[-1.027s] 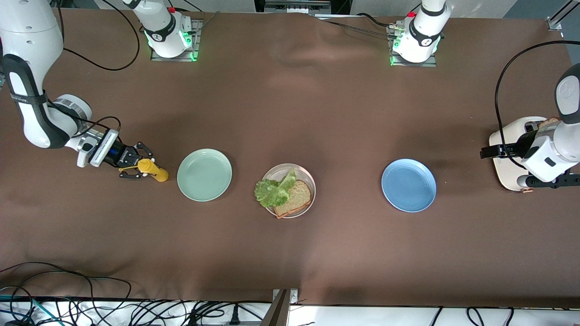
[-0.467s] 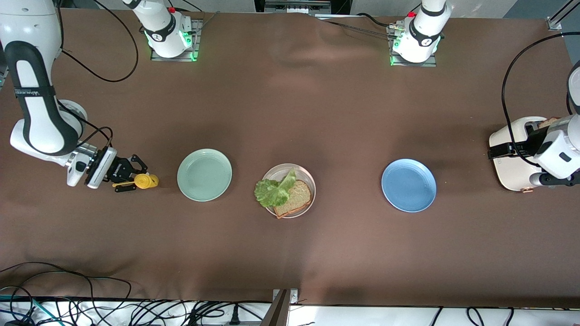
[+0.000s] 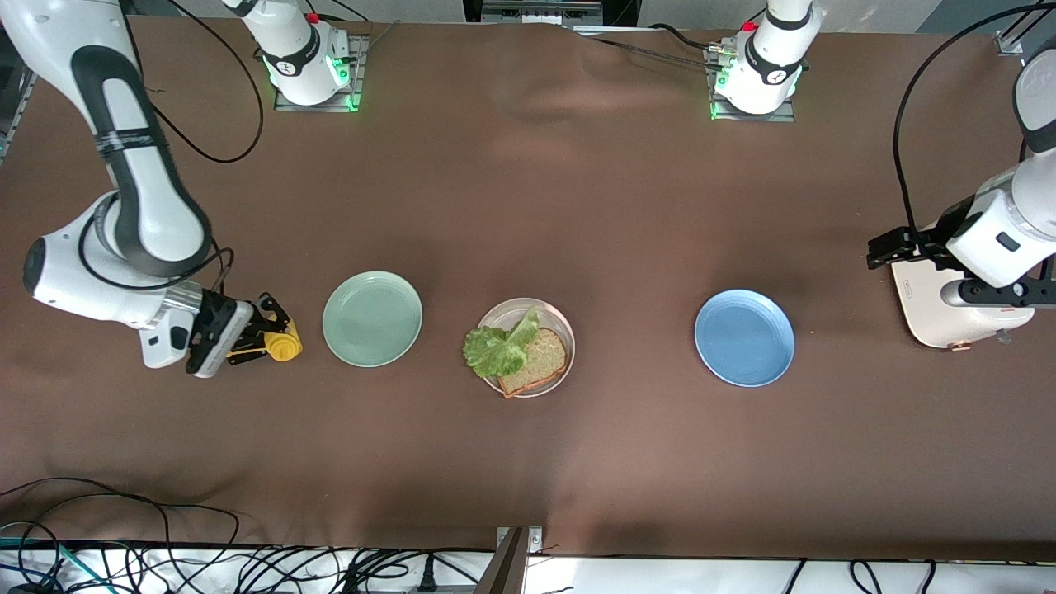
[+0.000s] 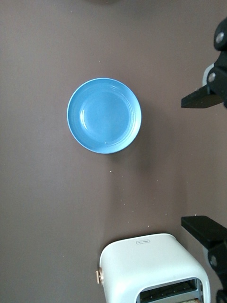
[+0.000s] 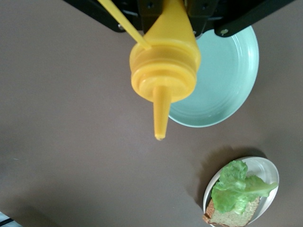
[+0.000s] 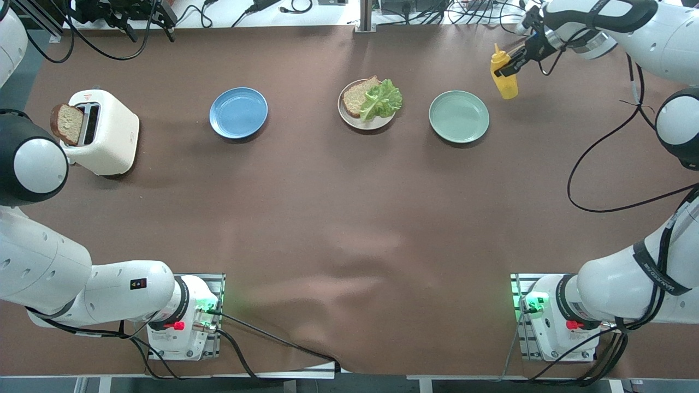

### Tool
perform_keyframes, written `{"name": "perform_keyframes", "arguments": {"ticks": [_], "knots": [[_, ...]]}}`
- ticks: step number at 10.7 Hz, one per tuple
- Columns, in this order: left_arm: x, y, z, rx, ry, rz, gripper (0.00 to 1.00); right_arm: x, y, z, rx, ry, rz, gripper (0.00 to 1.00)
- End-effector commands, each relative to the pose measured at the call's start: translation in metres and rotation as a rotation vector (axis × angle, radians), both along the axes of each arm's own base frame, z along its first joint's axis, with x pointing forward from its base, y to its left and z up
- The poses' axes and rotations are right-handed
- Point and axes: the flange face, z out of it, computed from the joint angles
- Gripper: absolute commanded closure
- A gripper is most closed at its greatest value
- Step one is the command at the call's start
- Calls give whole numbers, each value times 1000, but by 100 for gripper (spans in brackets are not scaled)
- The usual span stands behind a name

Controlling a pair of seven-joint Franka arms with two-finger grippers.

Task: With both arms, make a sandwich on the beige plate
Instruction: 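Carry the squeeze bottle with the right gripper over the sandwich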

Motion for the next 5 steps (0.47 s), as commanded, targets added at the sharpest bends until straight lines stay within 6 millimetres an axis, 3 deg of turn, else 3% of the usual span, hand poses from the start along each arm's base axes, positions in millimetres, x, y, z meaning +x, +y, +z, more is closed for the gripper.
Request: {"name": "perform_keyframes", "arguments": {"ticks": [1,2,3,5], "knots": [[-17,2,-2,24,9,18,0,13,51,23,-115,-5,-16,100],[-19,3,-7,24,19,17,0,16,84,27,-181,-16,2,100],[-19,2,-7,25,13,17,0,15,101,21,-251,-14,2,100],[-23,2,-17,30,10,14,0,13,161,15,-343,-55,-11,100]]}}
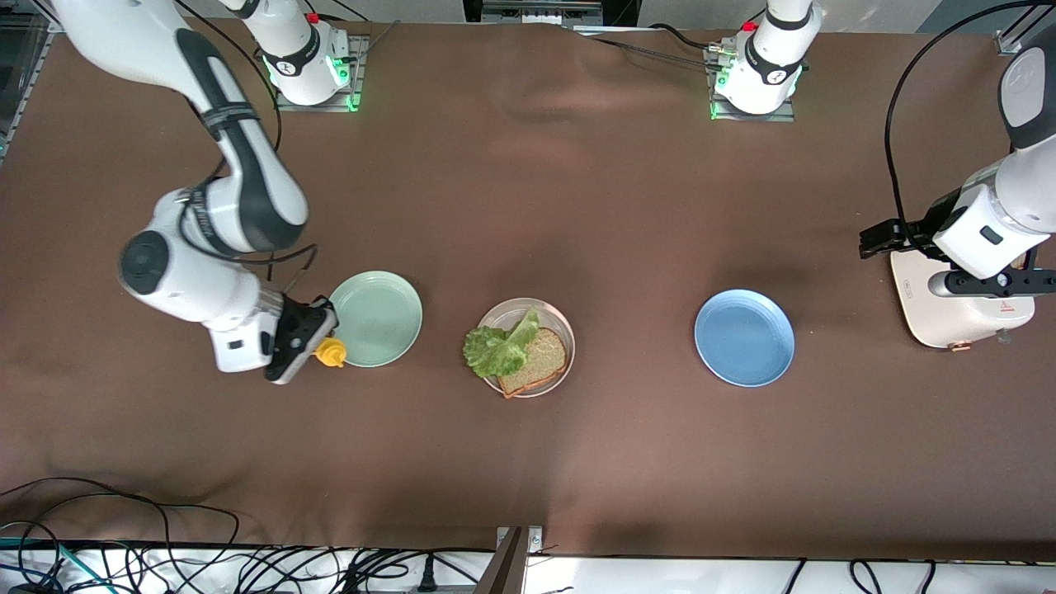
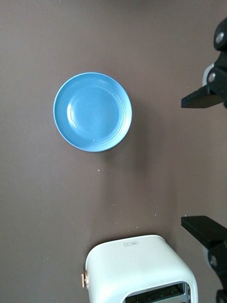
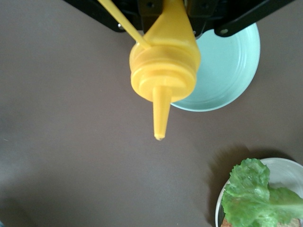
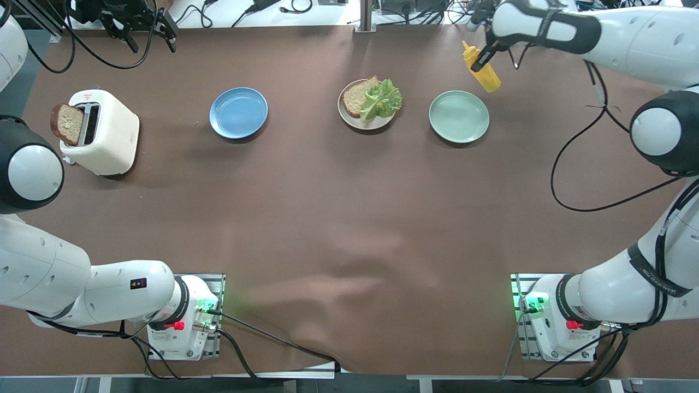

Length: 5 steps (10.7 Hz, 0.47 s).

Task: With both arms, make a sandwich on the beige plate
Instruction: 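Carry the squeeze bottle with the right gripper over the sandwich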

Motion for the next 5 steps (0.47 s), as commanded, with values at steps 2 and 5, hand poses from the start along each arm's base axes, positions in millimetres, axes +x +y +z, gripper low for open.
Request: {"name": "perform_keyframes", "arguments": {"ticks": [2,5], "knots": [[-13,7,-7,21,-19,1,0,12,81,-4,-155,-110,-16,100],[-11,20,-15,20,0,19,0,-1,137,-23,-364,-211,76,100]]}}
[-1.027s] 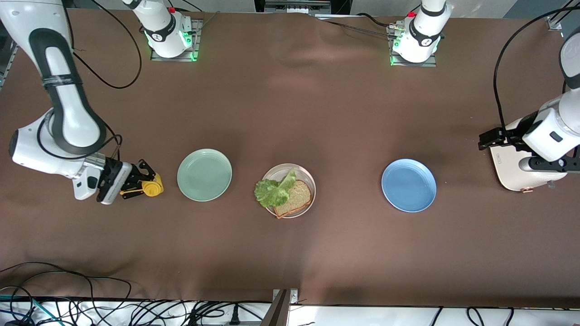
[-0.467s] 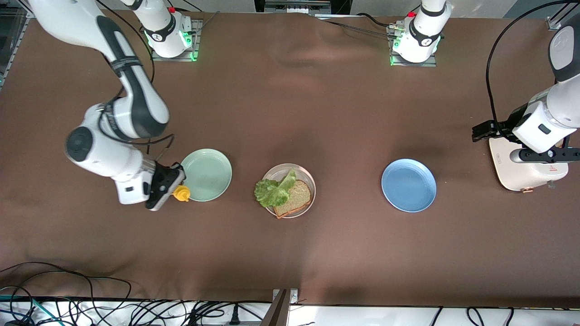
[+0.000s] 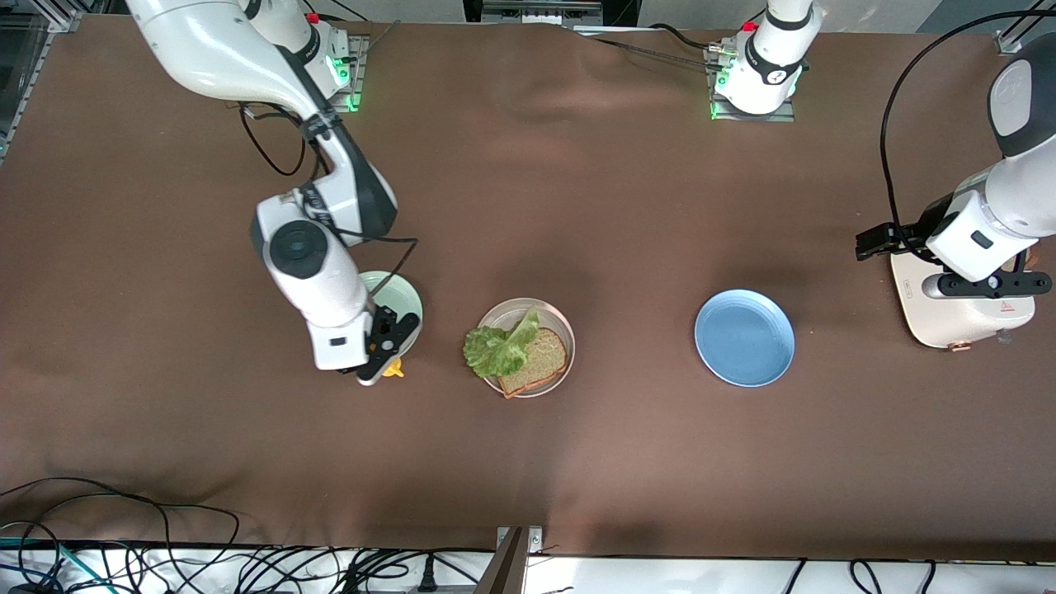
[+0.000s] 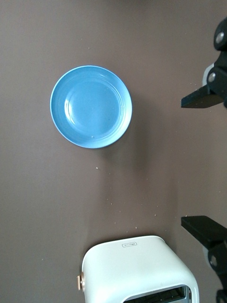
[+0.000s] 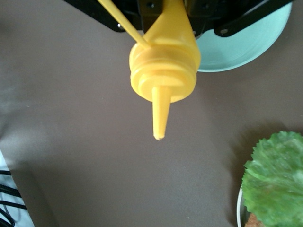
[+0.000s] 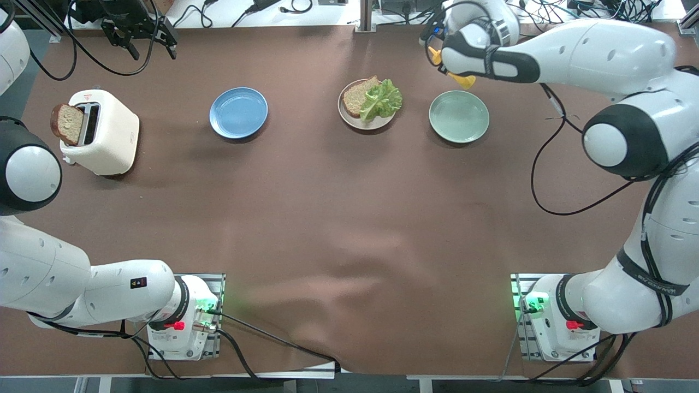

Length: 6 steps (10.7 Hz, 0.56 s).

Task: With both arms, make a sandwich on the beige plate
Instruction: 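Carry the squeeze bottle with the right gripper over the sandwich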

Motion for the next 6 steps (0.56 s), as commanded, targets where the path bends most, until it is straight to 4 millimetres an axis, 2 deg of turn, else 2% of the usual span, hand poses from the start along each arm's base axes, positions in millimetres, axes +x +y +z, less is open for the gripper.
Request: {"name": "perform_keyframes", "arguments": {"ticks": [1,4,6], "knots": [[-4,13,-3,16,0,7,0,-1,43,-1,-179,-62,71,100],[-1,23,-10,14,10,24,0,-27,113,-15,-487,-131,193,100],[-2,33,-11,17,12,38,0,-50,146,-39,-635,-180,287,100]]}}
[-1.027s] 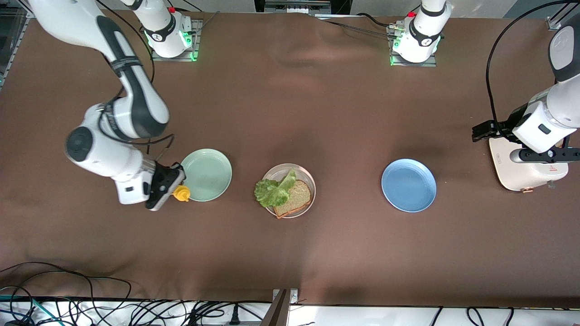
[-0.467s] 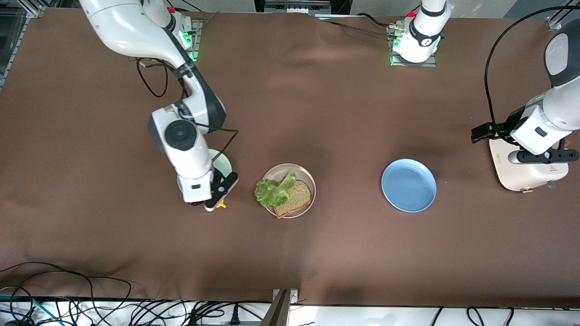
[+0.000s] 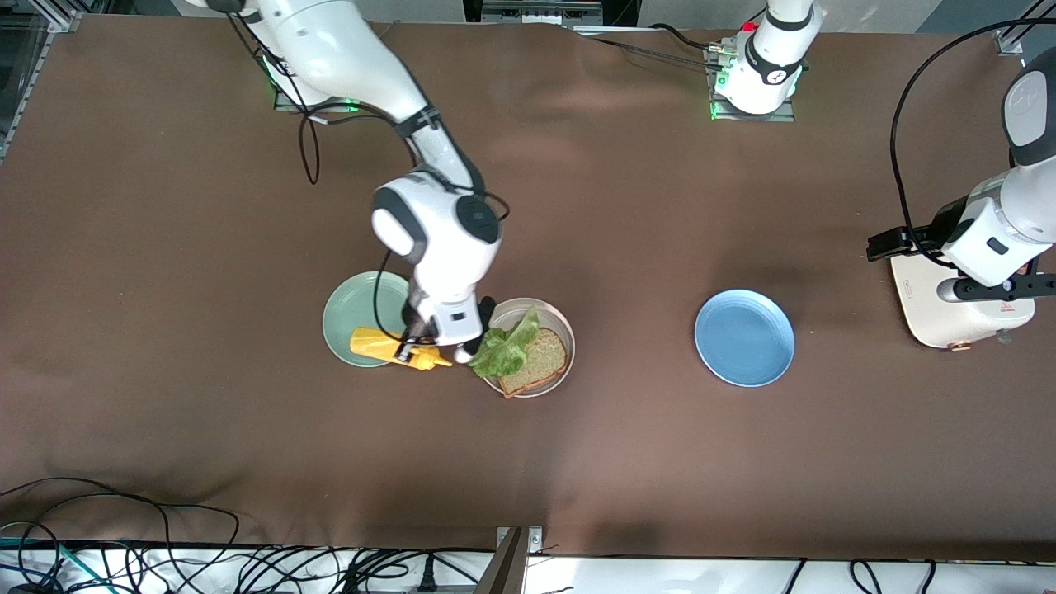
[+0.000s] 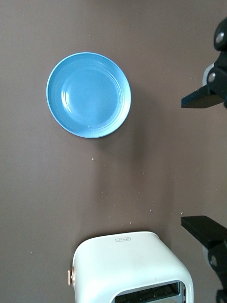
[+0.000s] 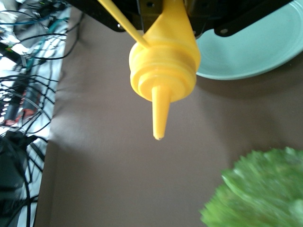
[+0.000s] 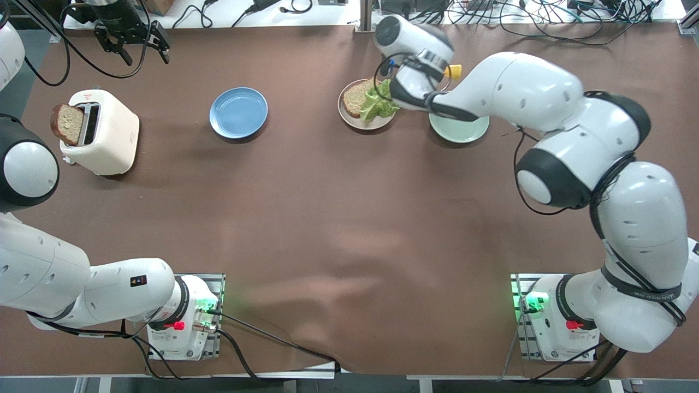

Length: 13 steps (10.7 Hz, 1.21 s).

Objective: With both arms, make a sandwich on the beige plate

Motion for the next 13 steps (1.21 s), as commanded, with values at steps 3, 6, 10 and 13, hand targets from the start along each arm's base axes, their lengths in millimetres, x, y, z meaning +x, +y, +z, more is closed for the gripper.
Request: {"name": "perform_keyframes", "arguments": {"ticks": [3,6,10,13], "knots": [[-1,19,-3,16,-3,6,0,-30,52,-50,-301,-115,123,100],[-1,28,-2,15,-4,15,0,-34,61,-45,-327,-137,156,100],[-7,68,7,8,-1,30,0,-48,70,-15,-192,-118,117,100],[-19,132,13,-27,-18,-39,0,-48,41,0,13,-33,-33,100]]}}
